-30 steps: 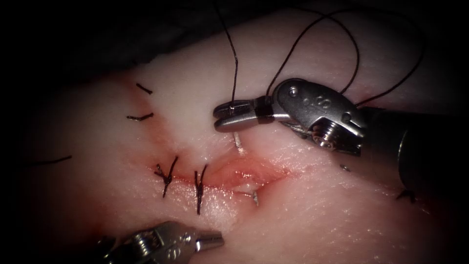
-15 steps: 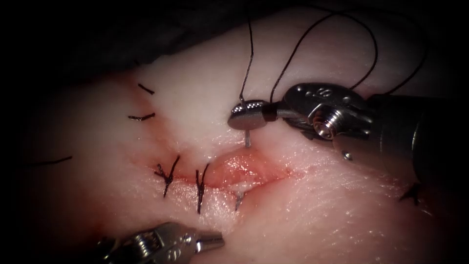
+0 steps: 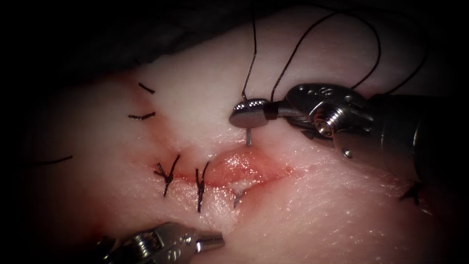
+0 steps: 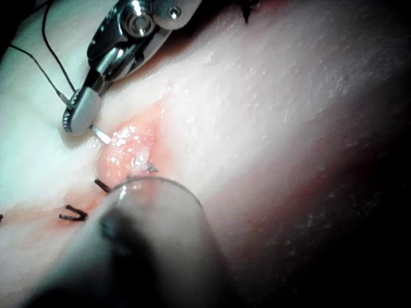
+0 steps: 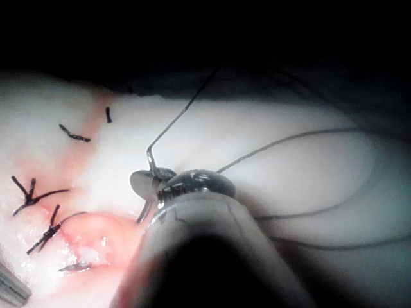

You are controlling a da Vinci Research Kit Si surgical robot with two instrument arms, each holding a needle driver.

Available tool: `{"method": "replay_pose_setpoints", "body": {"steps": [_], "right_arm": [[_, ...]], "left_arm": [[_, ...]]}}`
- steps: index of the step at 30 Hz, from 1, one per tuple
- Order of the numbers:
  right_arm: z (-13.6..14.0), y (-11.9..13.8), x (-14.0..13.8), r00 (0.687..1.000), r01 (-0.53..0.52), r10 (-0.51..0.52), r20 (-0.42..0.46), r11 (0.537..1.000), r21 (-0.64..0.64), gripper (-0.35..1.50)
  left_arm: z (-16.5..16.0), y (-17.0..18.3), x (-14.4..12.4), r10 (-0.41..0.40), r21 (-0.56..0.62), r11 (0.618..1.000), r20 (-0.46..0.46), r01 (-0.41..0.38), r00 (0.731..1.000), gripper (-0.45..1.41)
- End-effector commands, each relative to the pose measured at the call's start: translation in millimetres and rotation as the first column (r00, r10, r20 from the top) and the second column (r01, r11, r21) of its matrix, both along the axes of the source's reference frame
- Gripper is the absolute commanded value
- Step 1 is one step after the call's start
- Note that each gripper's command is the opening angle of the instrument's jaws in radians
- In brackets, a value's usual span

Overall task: Wound Closure
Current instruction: Throw needle through skin above incision with right end-effector

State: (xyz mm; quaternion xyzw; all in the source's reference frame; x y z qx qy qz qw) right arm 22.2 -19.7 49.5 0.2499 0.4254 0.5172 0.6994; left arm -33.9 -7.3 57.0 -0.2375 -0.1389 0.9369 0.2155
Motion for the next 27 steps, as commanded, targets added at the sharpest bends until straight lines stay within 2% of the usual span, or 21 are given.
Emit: {"method": "replay_pose_setpoints", "body": {"steps": [1,12,17,27], "right_arm": [[0.1,0.0,1.6,1.000,-0.003,0.004,-0.010,1.000,0.024,-0.35],[-0.4,-4.3,2.6,0.995,-0.022,0.042,-0.087,0.975,0.220,-0.35],[-0.6,-6.6,3.1,0.996,-0.016,0.042,-0.084,0.958,0.286,-0.35],[-1.8,-9.2,3.5,0.987,0.034,0.029,-0.156,0.920,0.390,-0.35]], "left_arm": [[0.4,0.8,-0.5,0.000,-0.004,1.000,0.002,0.000,1.000,-0.45],[0.8,1.0,-0.1,0.002,-0.003,1.000,0.004,-0.002,1.000,-0.45],[0.7,1.2,0.2,0.004,-0.001,1.000,0.006,-0.004,1.000,-0.45],[0.8,1.3,0.2,0.004,-0.001,1.000,0.006,-0.004,1.000,-0.45]]}}
